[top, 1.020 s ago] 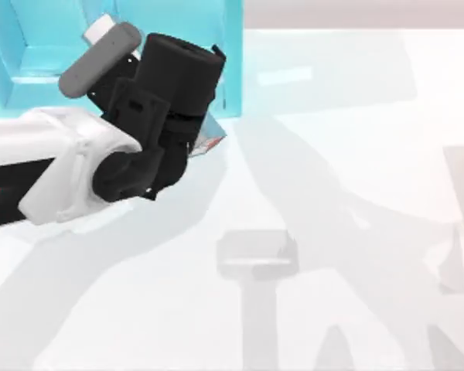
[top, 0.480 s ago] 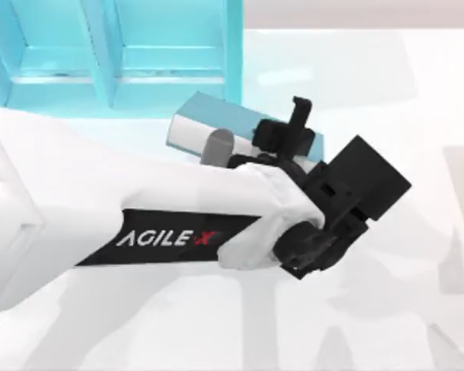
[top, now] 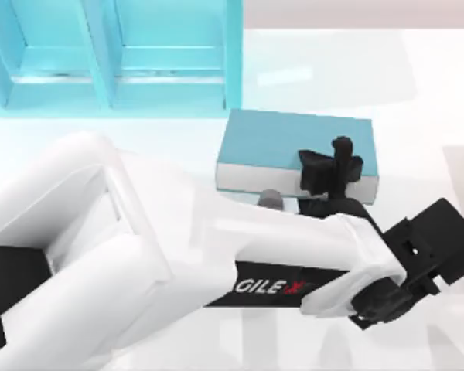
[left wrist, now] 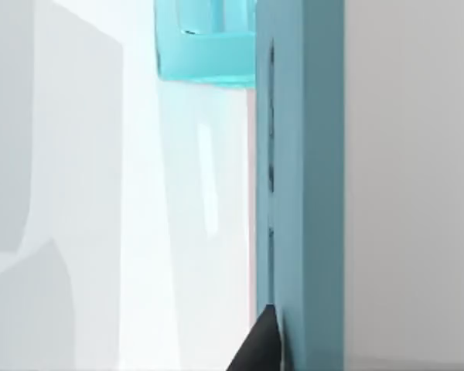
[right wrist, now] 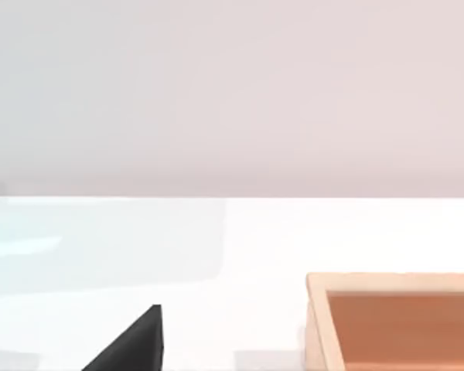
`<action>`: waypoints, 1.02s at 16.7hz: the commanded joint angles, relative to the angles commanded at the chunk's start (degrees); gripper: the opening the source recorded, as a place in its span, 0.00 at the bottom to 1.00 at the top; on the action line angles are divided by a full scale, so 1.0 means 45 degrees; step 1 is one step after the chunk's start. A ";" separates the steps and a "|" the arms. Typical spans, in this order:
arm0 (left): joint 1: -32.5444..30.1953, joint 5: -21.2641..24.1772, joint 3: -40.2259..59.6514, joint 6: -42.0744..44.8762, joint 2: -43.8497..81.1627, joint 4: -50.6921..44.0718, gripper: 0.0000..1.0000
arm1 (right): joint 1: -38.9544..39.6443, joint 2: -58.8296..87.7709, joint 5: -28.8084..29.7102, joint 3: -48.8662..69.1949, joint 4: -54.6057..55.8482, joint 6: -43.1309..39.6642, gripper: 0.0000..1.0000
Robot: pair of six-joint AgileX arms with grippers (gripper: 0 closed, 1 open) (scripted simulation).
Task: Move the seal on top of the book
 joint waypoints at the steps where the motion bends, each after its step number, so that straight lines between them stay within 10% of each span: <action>1: -0.0052 -0.0091 0.0073 -0.0170 0.0067 -0.0020 0.00 | 0.0000 0.0000 0.0000 0.0000 0.0000 0.0000 1.00; 17: -0.0147 -0.0146 0.0004 -0.0676 0.0364 -0.0113 0.00 | 0.0000 0.0000 0.0000 0.0000 0.0000 0.0000 1.00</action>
